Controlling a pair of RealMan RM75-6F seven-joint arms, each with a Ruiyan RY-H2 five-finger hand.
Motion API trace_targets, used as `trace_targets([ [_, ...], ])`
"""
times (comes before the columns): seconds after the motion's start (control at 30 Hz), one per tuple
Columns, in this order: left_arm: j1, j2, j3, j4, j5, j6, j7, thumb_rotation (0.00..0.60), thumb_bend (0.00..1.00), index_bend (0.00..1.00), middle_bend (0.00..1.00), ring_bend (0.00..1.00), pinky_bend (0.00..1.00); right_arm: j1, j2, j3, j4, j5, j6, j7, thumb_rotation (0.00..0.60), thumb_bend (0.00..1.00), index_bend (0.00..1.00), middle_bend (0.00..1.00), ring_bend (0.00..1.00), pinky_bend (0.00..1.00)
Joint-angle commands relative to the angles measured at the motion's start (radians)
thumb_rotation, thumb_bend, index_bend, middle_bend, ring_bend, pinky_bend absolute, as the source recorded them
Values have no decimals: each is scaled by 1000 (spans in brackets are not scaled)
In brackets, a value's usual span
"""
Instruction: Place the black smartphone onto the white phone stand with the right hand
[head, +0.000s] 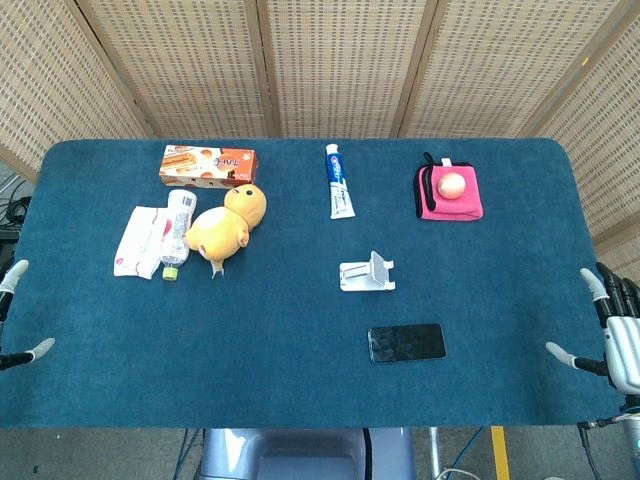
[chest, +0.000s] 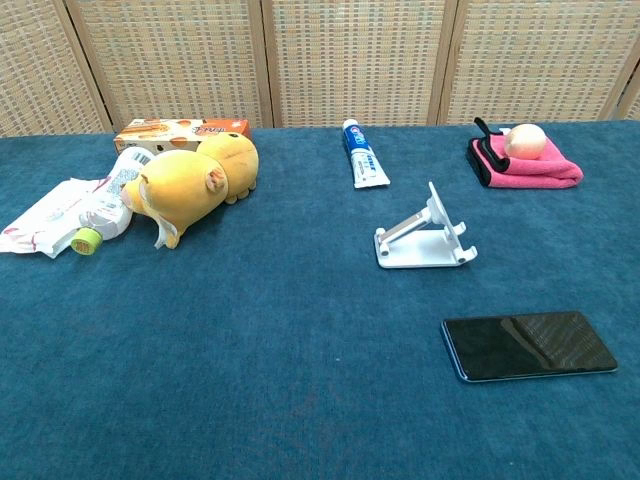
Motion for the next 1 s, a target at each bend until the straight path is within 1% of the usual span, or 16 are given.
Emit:
trace_targets([
  [0.03, 4, -4, -6, 2, -2, -11, 13, 600, 0, 0, 0, 0, 0, 0, 3, -2, -3, -3, -3, -1, 600, 0, 0, 0, 0, 0],
  [0.27, 18, -2, -19, 4, -3, -9, 3, 600, 0, 0, 0, 0, 0, 15, 16, -28, -13, -43, -43, -11, 600, 0, 0, 0, 0, 0],
  [0.37, 30, 4, -28, 5, -2, 5, -13, 600, 0, 0, 0, 0, 0, 51, 20, -55, -13, -124, -88, -17, 600, 0, 1, 1, 0, 0],
  [0.4, 35, 6, -31, 5, -1, 10, -20, 600, 0, 0, 0, 0, 0, 73, 23, -68, -15, -176, -108, -12, 600, 0, 5, 5, 0, 0],
  [0.43, 37, 8, -33, 5, 0, 12, -24, 600, 0, 0, 0, 0, 0, 86, 23, -74, -14, -205, -117, -5, 600, 0, 16, 14, 0, 0],
  [0.47, 41, 10, -36, 5, 1, 15, -29, 600, 0, 0, 0, 0, 0, 115, 18, -85, -14, -263, -141, 6, 600, 0, 31, 29, 0, 3],
  [0.53, 44, 11, -39, 5, 2, 17, -32, 600, 0, 0, 0, 0, 0, 152, 10, -97, -11, -318, -178, 9, 600, 0, 57, 64, 0, 18],
  [0.63, 48, 13, -43, 5, 1, 12, -33, 600, 0, 0, 0, 0, 0, 214, -25, -98, -11, -367, -253, -52, 600, 0, 83, 107, 19, 41],
  [0.73, 51, 14, -51, 5, -6, 6, -34, 600, 0, 0, 0, 0, 0, 261, -80, -82, -23, -358, -332, -156, 600, 0, 101, 136, 57, 69],
  [0.8, 50, 16, -57, 5, -13, 0, -36, 600, 0, 0, 0, 0, 0, 292, -124, -64, -33, -327, -392, -232, 600, 0, 107, 156, 81, 97],
  [0.9, 48, 17, -65, 6, -24, -12, -37, 600, 0, 0, 0, 0, 0, 324, -176, -42, -42, -270, -462, -323, 600, 0, 113, 178, 110, 141],
  [1.0, 45, 19, -71, 8, -34, -29, -37, 600, 0, 0, 0, 0, 0, 357, -233, -16, -42, -190, -532, -432, 600, 0, 131, 207, 144, 174],
])
